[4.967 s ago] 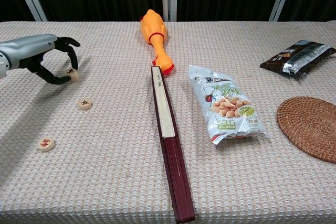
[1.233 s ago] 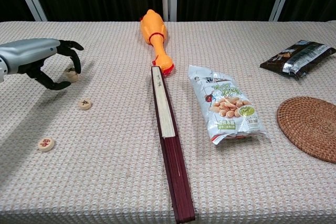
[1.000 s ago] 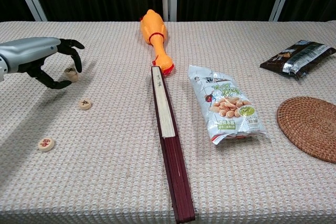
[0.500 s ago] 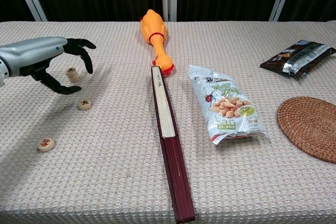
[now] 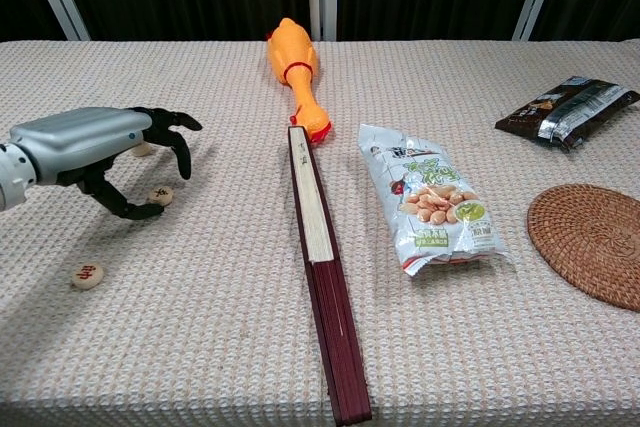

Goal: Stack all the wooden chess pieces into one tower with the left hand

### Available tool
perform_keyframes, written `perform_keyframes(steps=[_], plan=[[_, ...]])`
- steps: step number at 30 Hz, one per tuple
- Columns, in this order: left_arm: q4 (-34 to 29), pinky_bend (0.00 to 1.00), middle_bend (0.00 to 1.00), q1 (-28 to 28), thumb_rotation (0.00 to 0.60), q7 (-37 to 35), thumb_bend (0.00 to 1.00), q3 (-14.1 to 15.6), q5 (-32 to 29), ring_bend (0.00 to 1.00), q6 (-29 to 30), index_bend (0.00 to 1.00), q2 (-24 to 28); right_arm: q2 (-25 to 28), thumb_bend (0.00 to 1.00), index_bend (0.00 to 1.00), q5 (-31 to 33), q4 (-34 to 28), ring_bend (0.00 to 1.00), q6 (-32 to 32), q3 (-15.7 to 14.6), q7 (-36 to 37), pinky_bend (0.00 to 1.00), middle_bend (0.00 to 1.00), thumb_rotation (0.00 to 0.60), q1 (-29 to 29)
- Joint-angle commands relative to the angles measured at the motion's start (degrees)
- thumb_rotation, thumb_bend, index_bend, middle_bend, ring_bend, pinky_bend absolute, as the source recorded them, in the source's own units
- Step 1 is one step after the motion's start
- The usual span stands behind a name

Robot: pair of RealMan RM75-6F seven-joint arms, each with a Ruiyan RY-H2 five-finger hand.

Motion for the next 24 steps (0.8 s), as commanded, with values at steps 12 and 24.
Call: perform_keyframes(steps=[12,24], plan=[[0.6,0.00,0.03,0.4,0.600,-0.1,0.27,-0.1,-0.8,0.00,-0.4,0.42,0.0,-0.1,0.25,0.00,0.0,-0.1,0.00,0.2,0.0,-0.3,0.00,0.00,0.600,-0.1],[0.7,0.00,0.04,0.5,0.600,-0.6,0.29,-0.4,-0.7,0.00,-0.2,0.48,-0.1,-0.1,0.25,0.00,0.1,-0.1,0.00,0.1,0.0,-0.3,0.00,0.00,0.600,0.0]])
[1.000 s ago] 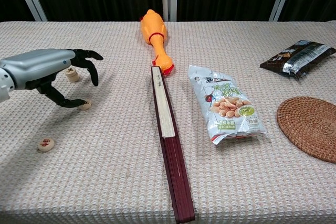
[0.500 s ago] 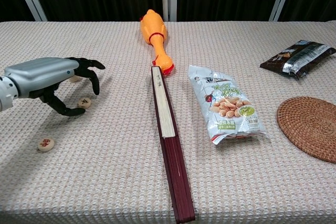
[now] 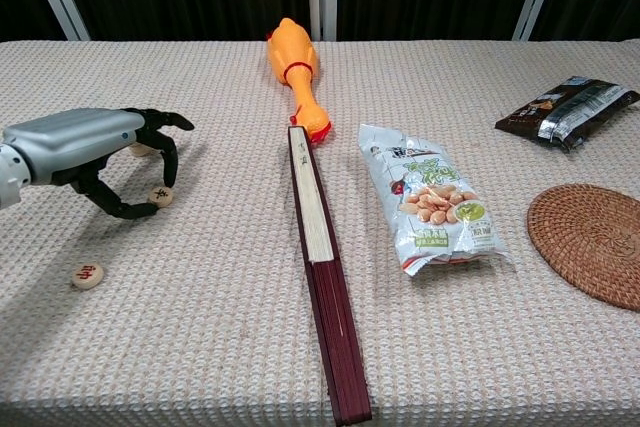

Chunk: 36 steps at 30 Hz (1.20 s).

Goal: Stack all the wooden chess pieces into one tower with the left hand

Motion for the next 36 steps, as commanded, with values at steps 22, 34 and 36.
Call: perform_keyframes(steps=[22,34,36], plan=[[-4.8,0.00,0.04,0.0,0.600,-1.9,0.31,-3.9,0.0,0.00,3.1,0.50,4.9,-0.2,0.25,0.00,0.4,-0.1,0.00,-0.4,0.1,-0.7,0.00,0.00,0.600,0.2],[-1.5,0.00,0.04,-1.7,0.600,-1.6,0.31,-6.5,-5.8,0.00,-0.2,0.49,6.2,0.2,0.25,0.00,-0.2,0.0,0.00,0.7,0.1,0.7,0.00,0.00,0.600,-0.3],[-0.9,0.00,0.05,-1.8,0.600,-1.5,0.31,-6.5,-6.7,0.00,-0.6,0.49,6.0,0.2,0.25,0.00,-0.7,0.0,0.00,0.8,-0.1,1.0,0.00,0.00,0.600,-0.3]])
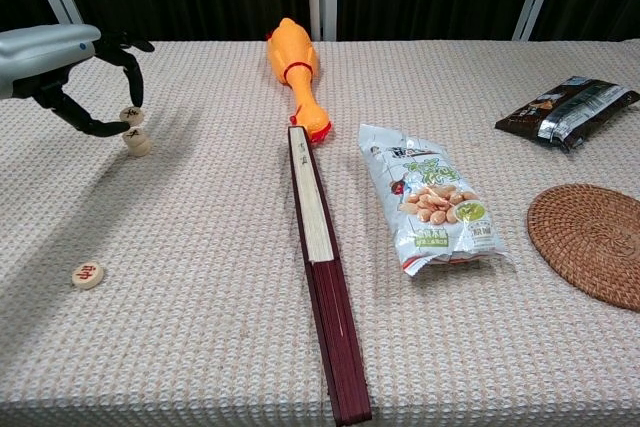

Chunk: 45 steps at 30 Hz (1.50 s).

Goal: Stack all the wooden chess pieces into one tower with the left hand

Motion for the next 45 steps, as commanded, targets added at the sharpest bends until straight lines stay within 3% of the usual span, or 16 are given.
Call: perform_keyframes(steps=[1,9,45], plan=[[0.9,0.00,0.05,-0.2,0.600,0.3,0.31,-0.2,-1.3,0.00,-0.8,0.49,-0.2,0.1,0.25,0.00,-0.5,0.0,0.00,0.1,-0.2,0.3,0.00,0.00,0.600,0.0],[3.1,0.00,0.05,-0.5,0.600,-0.1,0.31,-0.2,-3.4,0.00,-2.2,0.49,-0.8,0.2,0.25,0.00,-0.4,0.1,0.00,0.3,-0.1,0.5,0.00,0.00,0.600,-0.2],[9.4,0.00,0.05,-0.8,0.600,-2.8,0.31,0.4,-1.7,0.00,-2.0,0.49,-4.6,0.4,0.25,0.00,-0.2,0.2,0.00,0.8,0.1,1.0,0.00,0.00,0.600,-0.5]])
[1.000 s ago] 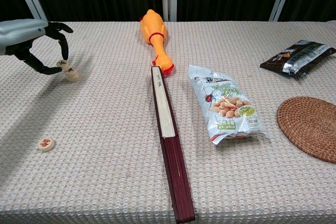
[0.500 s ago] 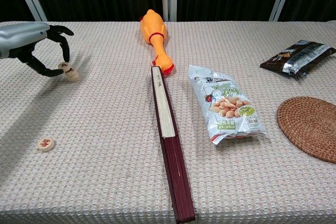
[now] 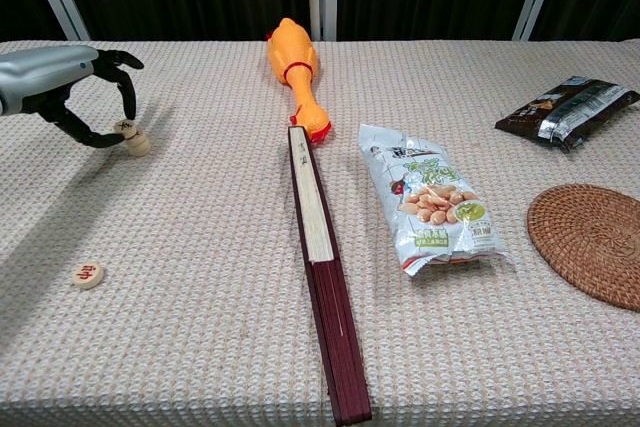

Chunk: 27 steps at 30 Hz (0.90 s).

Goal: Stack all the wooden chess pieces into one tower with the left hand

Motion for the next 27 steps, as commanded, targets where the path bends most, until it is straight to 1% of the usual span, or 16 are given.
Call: perform_keyframes(steps=[1,16,24,27], plan=[[0.1,0.00,0.05,0.0,0.600,0.0,0.31,0.0,-0.1,0.00,-0.1,0.49,-0.1,0.0,0.25,0.00,0.0,0.0,0.00,0.0,0.0,0.0,0.00,0.00,0.600,0.0],[0.6,0.00,0.05,-0.2,0.600,-0.3,0.31,-0.3,0.0,0.00,-0.2,0.48,-0.7,-0.1,0.25,0.00,0.4,0.0,0.00,-0.6,0.1,-0.3,0.00,0.00,0.600,0.2],[0.8,0.00,0.05,-0.2,0.600,-0.6,0.31,-0.2,-0.2,0.00,-0.7,0.46,-0.7,-0.1,0.25,0.00,0.8,0.0,0.00,-0.9,0.2,-0.5,0.00,0.00,0.600,0.3],[0.8,0.00,0.05,-0.2,0.600,-1.0,0.31,-0.2,0.1,0.00,-0.7,0.44,-0.7,-0.1,0.25,0.00,0.8,-0.1,0.00,-0.9,0.2,-0.5,0.00,0.00,0.600,0.3]])
